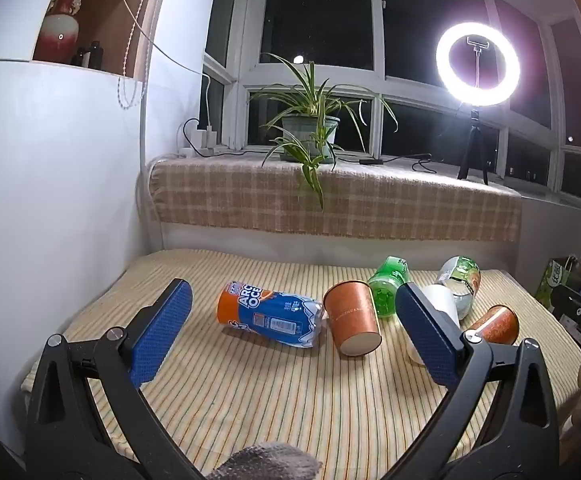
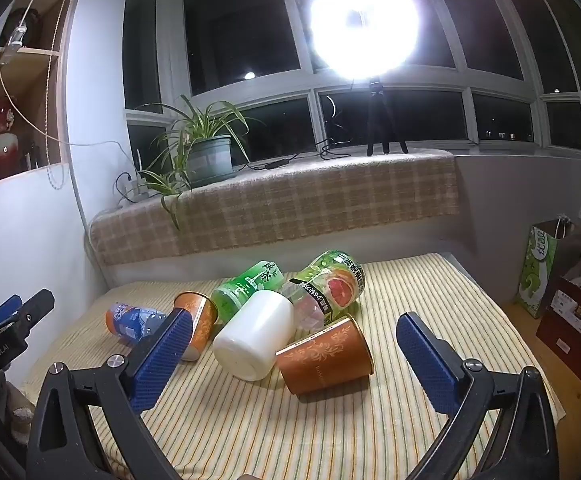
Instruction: Flip cup upright
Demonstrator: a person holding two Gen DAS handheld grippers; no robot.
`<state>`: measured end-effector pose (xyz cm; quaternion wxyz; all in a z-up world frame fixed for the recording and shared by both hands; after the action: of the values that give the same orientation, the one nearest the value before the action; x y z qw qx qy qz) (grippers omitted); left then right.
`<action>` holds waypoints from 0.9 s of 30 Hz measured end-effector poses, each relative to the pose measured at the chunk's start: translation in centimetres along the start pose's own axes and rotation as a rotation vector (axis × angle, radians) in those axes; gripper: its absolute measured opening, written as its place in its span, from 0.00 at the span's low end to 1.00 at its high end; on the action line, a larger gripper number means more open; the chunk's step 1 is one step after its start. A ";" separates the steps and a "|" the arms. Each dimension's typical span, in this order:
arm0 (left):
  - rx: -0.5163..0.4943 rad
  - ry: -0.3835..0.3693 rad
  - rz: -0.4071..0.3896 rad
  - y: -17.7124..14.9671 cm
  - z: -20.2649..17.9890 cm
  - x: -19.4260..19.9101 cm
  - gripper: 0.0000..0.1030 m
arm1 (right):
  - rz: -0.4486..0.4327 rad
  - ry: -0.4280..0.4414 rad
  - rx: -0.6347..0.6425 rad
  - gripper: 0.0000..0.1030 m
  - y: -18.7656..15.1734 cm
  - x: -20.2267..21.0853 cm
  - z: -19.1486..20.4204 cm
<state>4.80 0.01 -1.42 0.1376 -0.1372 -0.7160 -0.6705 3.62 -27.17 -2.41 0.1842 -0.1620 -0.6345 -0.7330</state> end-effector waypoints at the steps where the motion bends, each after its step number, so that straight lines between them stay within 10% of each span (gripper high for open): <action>1: 0.001 -0.001 0.002 0.0 0.0 0.0 1.00 | 0.004 -0.003 0.002 1.00 0.0 0.0 0.0; 27: -0.005 0.007 0.020 -0.3 0.0 -0.2 1.00 | 0.029 0.026 0.049 1.00 0.9 -0.8 1.7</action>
<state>4.88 0.02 -1.74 0.1463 -0.1423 -0.7125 -0.6713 4.74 -25.59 -1.73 0.2073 -0.1570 -0.6473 -0.7165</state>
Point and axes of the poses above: each gripper's, at about its wrist camera, not at the fingertips, and x roughly against the way its jaws point, z to its left, y to its top, the point moved 5 cm from there along -x, roughly the way its jaws point, and after that the axes turned 6 degrees about z, right-handed, at the moved point
